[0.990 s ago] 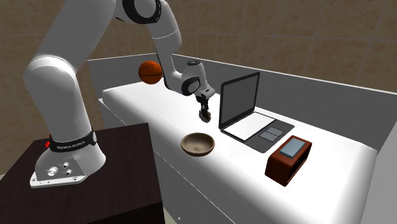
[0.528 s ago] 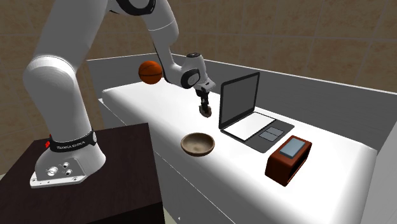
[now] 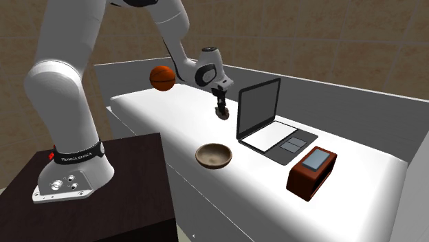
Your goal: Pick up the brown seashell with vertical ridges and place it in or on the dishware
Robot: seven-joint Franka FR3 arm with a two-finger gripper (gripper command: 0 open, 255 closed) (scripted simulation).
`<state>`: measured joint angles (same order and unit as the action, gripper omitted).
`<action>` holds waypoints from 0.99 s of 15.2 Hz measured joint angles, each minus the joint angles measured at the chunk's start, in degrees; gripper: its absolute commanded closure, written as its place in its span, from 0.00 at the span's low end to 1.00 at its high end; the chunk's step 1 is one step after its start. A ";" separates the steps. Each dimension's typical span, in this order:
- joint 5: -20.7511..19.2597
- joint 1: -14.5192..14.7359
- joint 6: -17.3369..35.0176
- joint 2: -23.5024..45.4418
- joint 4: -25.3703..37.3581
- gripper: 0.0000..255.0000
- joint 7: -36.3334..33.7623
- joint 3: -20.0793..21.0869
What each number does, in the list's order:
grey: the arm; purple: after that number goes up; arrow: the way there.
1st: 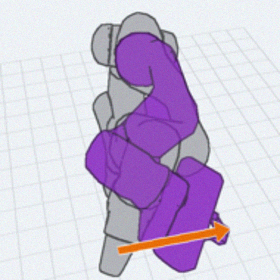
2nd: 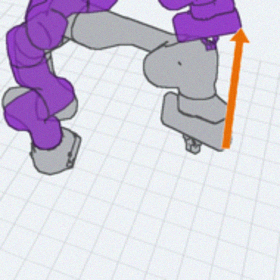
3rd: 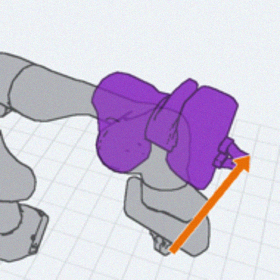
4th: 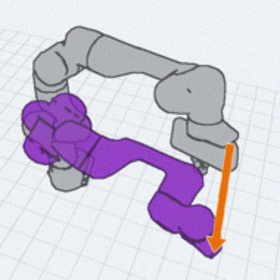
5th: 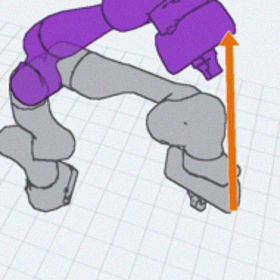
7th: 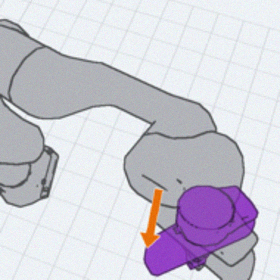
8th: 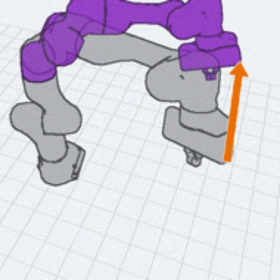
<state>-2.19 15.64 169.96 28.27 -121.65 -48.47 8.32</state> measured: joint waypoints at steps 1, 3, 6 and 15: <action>0.12 -0.18 -0.53 -0.81 -0.28 1.00 0.07 0.19; 0.29 -0.26 -1.64 -2.10 -0.45 1.00 0.04 0.42; 1.69 -3.85 -0.52 -5.46 -5.14 1.00 2.90 2.40; 13.30 -26.47 4.26 -15.34 -21.47 1.00 21.71 17.44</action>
<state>11.11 -10.83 174.22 12.94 -143.12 -26.76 25.75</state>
